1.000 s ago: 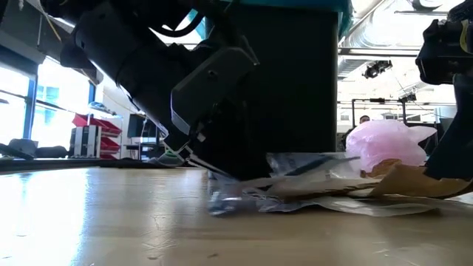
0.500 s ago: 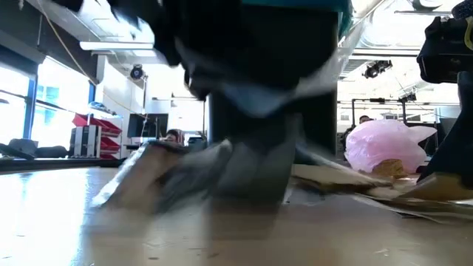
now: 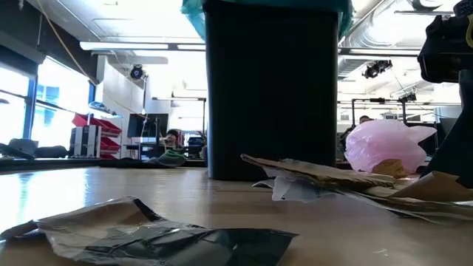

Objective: Place trash/remove bag and relplace
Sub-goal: Put the transparent plastic into the trash bin

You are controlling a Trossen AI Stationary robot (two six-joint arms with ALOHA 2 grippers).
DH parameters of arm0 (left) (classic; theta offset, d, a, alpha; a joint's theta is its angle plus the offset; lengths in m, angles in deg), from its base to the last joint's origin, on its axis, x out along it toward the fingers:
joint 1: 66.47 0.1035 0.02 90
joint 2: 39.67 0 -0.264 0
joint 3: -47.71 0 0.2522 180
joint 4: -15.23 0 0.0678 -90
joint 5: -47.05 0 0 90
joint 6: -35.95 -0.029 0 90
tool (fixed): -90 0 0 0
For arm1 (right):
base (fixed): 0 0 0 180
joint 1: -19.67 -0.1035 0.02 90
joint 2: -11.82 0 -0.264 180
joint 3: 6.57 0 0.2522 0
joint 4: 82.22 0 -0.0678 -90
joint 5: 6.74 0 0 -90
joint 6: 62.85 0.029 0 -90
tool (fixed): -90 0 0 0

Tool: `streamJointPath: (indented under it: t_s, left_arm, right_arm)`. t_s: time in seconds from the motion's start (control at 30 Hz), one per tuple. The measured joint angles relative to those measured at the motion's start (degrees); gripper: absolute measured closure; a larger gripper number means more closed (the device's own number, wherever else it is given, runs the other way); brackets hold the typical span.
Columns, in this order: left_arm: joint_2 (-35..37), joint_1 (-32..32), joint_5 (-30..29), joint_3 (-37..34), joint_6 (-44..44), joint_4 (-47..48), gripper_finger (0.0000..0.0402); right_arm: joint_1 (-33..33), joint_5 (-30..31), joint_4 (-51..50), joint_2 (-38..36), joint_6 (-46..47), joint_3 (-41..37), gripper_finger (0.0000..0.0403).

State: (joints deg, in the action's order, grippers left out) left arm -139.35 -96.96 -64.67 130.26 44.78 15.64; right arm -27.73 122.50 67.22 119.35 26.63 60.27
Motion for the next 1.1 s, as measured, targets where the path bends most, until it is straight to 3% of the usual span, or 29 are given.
streamJointPath:
  t_s: [0.3,0.73,0.93,1.1]
  left_arm:
    - [7.68,4.64,-7.59,5.09,-13.79,6.89,0.0401]
    - [12.39,22.04,-10.47,15.66,-18.06,22.88,0.0401]
    - [12.09,29.3,-0.37,17.08,-9.6,34.07,0.0392]
    - [12.11,30.7,4.37,17.1,-6.63,35.47,0.0349]
  right_arm:
    - [0.0,0.37,0.5,0.0,-0.02,0.0,0.0247]
    - [0.0,2.52,1.62,0.0,-1.07,0.0,0.0247]
    - [0.0,2.6,1.66,0.0,-2.03,0.0,0.0247]
    - [0.0,3.34,1.68,0.0,-2.56,0.0,0.0247]
